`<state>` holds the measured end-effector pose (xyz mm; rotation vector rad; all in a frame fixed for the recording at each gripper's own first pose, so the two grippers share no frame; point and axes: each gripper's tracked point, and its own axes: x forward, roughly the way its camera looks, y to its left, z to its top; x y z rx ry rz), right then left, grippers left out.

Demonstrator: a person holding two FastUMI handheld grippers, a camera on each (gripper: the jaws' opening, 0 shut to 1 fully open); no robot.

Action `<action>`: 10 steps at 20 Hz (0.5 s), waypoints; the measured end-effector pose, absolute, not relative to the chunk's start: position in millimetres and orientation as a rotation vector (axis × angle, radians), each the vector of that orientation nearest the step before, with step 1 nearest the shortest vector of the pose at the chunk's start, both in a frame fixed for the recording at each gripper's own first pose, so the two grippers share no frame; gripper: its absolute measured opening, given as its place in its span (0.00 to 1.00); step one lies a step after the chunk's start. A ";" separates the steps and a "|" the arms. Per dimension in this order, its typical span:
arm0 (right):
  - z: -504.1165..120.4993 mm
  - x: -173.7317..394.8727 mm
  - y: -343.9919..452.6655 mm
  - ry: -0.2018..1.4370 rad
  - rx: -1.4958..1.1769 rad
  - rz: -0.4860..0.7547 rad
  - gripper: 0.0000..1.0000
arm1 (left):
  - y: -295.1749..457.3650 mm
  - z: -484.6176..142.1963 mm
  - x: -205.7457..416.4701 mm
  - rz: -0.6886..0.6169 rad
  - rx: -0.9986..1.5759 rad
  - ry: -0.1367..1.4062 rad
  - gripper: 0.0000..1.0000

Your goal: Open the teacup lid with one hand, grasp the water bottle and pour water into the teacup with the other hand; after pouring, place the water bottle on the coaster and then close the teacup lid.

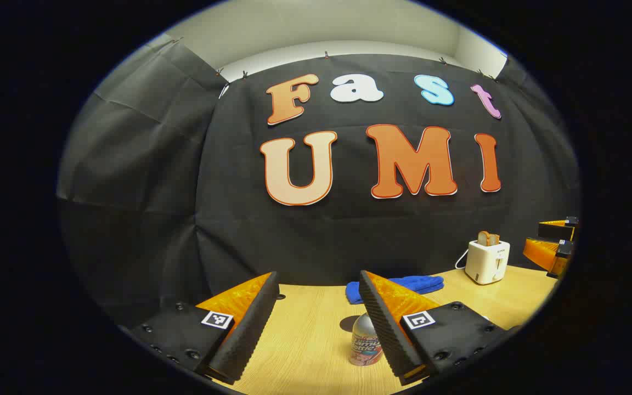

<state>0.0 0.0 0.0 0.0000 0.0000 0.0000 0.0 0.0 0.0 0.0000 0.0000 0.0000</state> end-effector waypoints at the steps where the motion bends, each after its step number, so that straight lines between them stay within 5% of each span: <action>1: 0.3 -0.3 1.7 -0.001 0.001 0.003 0.92 | -1.0 0.4 -0.4 -0.002 -0.001 -0.005 0.96; 10: -3.4 -1.2 6.9 0.011 0.011 0.023 0.92 | -1.0 -7.1 -0.9 -0.002 -0.009 0.007 0.98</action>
